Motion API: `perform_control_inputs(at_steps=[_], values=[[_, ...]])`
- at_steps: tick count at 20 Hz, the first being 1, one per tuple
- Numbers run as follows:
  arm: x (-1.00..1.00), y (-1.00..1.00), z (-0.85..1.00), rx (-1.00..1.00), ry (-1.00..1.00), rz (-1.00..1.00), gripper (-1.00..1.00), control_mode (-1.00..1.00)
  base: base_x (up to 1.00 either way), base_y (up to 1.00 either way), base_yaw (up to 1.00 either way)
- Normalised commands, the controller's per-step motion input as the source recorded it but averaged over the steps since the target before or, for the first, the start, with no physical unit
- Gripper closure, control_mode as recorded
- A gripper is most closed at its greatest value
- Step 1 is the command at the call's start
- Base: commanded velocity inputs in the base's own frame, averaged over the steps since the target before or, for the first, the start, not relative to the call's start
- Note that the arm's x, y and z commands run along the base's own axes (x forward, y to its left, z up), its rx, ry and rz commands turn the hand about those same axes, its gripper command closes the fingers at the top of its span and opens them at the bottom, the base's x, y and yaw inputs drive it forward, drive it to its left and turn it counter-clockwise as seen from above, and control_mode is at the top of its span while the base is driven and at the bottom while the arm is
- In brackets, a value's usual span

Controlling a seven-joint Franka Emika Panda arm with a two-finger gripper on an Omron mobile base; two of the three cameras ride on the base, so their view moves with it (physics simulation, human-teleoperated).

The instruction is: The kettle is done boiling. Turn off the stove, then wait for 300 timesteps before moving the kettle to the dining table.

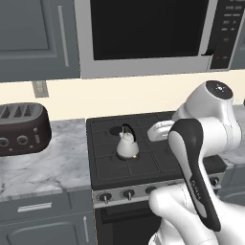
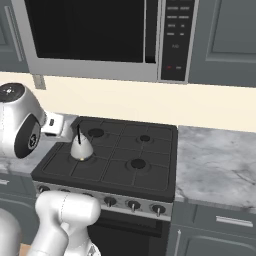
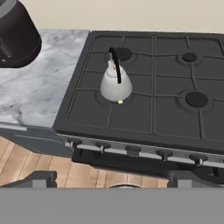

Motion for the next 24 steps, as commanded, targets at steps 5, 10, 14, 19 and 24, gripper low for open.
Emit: perform_control_inputs(at_steps=[5,10,14,19,24], values=[[0.16,0.00,-0.03,0.00,0.00,0.00,-1.00,-1.00,0.00,0.00,0.00],[0.18,0.00,-0.09,0.00,0.00,0.00,-1.00,-1.00,0.00,0.00,0.00],[0.19,0.00,-0.11,0.00,0.00,0.01,-1.00,-1.00,0.00,0.00,0.00],[0.22,0.00,-0.11,0.00,0.00,0.02,-1.00,-1.00,0.00,0.00,0.00],[0.21,0.00,-0.08,0.00,0.00,0.03,-1.00,-1.00,0.00,0.00,0.00]])
